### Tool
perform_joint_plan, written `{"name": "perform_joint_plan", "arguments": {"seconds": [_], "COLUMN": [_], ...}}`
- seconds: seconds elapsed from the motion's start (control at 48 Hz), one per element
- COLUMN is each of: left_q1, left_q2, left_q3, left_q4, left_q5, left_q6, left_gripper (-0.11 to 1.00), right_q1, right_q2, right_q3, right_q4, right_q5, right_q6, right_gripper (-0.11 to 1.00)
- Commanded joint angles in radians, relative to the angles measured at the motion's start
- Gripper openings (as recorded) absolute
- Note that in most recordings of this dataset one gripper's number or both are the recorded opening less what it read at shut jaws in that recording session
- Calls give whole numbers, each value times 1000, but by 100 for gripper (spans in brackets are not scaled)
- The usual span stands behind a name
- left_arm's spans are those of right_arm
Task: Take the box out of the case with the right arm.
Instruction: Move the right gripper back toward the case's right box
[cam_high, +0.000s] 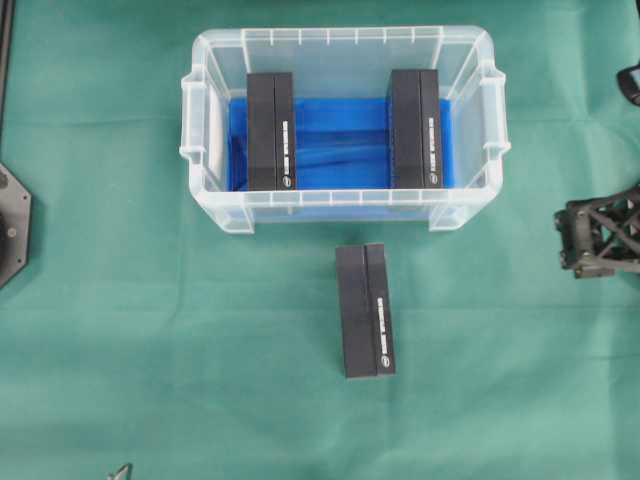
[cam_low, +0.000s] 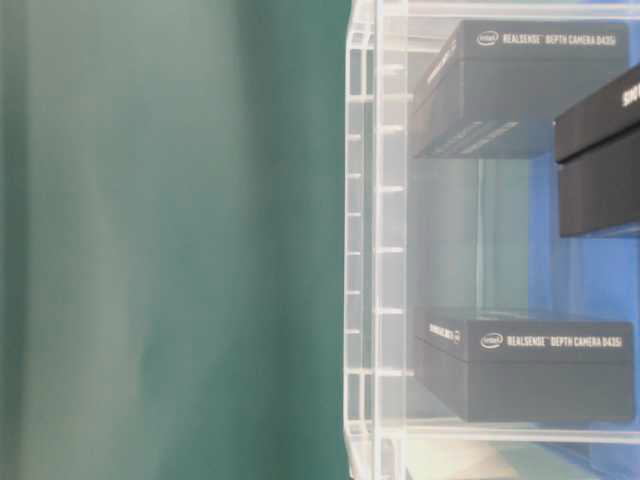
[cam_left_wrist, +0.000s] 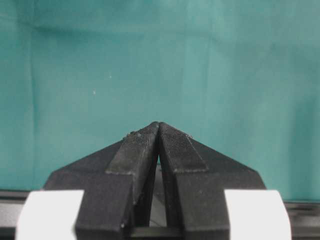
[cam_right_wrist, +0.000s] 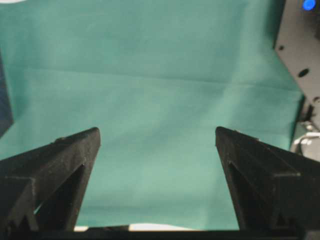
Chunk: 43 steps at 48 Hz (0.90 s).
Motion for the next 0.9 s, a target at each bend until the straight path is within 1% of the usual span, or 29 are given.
{"name": "perform_joint_plan", "arguments": {"seconds": [0.0, 0.209, 0.292, 0.375, 0.48, 0.688, 0.772, 0.876], "left_q1": [2, 3, 2, 3, 2, 2, 2, 2], "left_q2": [5, 17, 20, 20, 20, 20, 20, 20], "left_q3": [-15, -17, -18, -18, -18, -17, -18, -18], "left_q4": [5, 3, 5, 5, 3, 5, 5, 5], "left_q5": [-3, -5, -3, -3, -3, -3, -3, -5], "left_q6": [2, 2, 2, 2, 2, 2, 0, 2], "left_gripper": [0, 0, 0, 0, 0, 0, 0, 0], "right_q1": [5, -6, -35, -78, -149, -353, -442, -532], "right_q2": [-15, -17, -20, -29, -38, -48, -48, -49], "right_q3": [-3, 0, 2, 8, 12, 26, 32, 32], "right_q4": [-6, -9, -12, -14, -14, -12, -14, -12], "right_q5": [-5, -8, -6, -6, -8, -21, -38, -58], "right_q6": [-3, -21, -48, -92, -167, -371, -469, -554], "right_gripper": [92, 92, 92, 92, 92, 92, 92, 92]}}
